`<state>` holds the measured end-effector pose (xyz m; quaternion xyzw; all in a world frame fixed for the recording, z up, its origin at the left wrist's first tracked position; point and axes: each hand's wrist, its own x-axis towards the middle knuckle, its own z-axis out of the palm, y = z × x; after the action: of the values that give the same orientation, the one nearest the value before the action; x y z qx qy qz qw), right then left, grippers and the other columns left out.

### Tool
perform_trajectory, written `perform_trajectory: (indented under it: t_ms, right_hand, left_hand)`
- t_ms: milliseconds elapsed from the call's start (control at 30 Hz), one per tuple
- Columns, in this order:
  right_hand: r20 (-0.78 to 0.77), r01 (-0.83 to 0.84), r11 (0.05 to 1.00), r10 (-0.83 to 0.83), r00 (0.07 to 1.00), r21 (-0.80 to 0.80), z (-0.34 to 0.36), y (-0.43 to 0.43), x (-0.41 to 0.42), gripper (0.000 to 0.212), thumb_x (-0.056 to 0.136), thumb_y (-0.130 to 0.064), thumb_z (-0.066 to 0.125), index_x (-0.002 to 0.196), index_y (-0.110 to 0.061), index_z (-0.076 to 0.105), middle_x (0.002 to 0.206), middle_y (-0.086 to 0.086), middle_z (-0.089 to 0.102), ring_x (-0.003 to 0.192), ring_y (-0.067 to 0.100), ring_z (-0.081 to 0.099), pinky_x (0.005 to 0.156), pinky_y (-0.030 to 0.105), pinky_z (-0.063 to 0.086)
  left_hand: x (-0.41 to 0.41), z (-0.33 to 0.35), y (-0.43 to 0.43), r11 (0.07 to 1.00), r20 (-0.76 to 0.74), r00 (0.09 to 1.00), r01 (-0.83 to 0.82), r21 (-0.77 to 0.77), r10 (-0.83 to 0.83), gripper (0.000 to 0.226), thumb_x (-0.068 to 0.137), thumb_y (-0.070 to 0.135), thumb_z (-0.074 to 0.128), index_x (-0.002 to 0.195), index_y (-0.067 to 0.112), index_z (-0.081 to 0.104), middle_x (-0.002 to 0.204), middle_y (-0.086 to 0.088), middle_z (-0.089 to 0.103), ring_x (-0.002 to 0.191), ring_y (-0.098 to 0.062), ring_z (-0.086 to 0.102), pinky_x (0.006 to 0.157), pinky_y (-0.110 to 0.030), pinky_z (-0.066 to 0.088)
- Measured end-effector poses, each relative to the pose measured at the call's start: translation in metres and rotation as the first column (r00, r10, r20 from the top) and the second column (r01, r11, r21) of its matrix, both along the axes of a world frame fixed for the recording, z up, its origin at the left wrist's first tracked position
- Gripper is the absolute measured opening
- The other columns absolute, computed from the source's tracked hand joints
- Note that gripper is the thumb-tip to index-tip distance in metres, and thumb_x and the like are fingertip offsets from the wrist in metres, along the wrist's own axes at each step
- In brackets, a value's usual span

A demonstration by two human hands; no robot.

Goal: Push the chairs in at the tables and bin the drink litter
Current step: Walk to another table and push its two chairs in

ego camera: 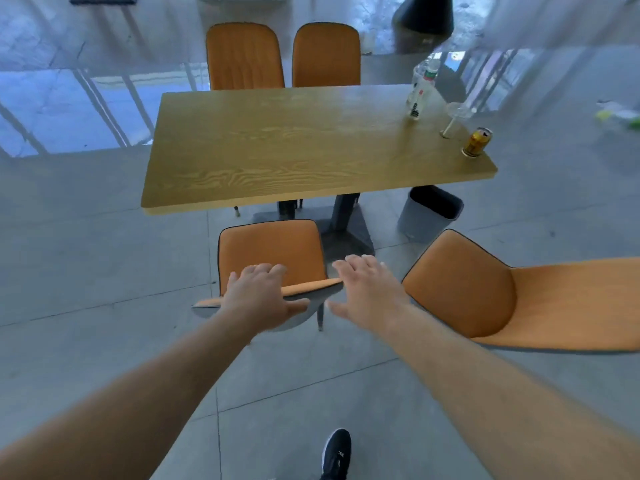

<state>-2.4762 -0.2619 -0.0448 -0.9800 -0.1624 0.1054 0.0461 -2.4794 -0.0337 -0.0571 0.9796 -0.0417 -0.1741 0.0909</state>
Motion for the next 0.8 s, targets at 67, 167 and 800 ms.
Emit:
perform_trajectory:
  t_ms: [67, 167, 800]
  right_hand:
    - [0.032, 0.025, 0.999, -0.024, 0.999, -0.029, 0.023, -0.036, -0.010, 0.077, 0.092, -0.064, 0.060, 0.152, -0.021, 0.040, 0.153, 0.007, 0.045, 0.144, 0.035, 0.033, 0.119, 0.052, 0.031]
    - [0.066, 0.082, 0.995, -0.078, 0.995, -0.053, 0.054, -0.102, -0.023, 0.077, 0.093, -0.064, 0.057, 0.155, -0.021, 0.038, 0.154, 0.009, 0.045, 0.146, 0.035, 0.033, 0.120, 0.049, 0.029]
    - [0.078, 0.261, 0.958, -0.253, 0.964, -0.117, 0.079, -0.644, -0.044, 0.070, 0.092, -0.062, 0.062, 0.145, -0.020, 0.046, 0.145, 0.010, 0.052, 0.134, 0.034, 0.044, 0.105, 0.048, 0.043]
  left_hand:
    - [0.004, 0.024, -0.044, 0.994, 0.062, 0.997, 0.061, -0.093, -0.055, 0.091, 0.078, 0.089, 0.054, 0.149, 0.032, 0.044, 0.149, 0.000, 0.052, 0.138, -0.026, 0.044, 0.112, -0.053, 0.038]
    - [0.004, 0.054, -0.111, 0.974, 0.128, 0.986, 0.134, -0.181, -0.112, 0.088, 0.079, 0.085, 0.057, 0.149, 0.034, 0.042, 0.150, 0.002, 0.051, 0.137, -0.025, 0.045, 0.104, -0.048, 0.044]
    - [-0.013, 0.050, -0.631, 0.973, 0.063, 0.987, 0.157, -0.169, -0.148, 0.093, 0.076, 0.084, 0.063, 0.152, 0.038, 0.038, 0.156, 0.005, 0.045, 0.136, -0.022, 0.048, 0.098, -0.042, 0.051]
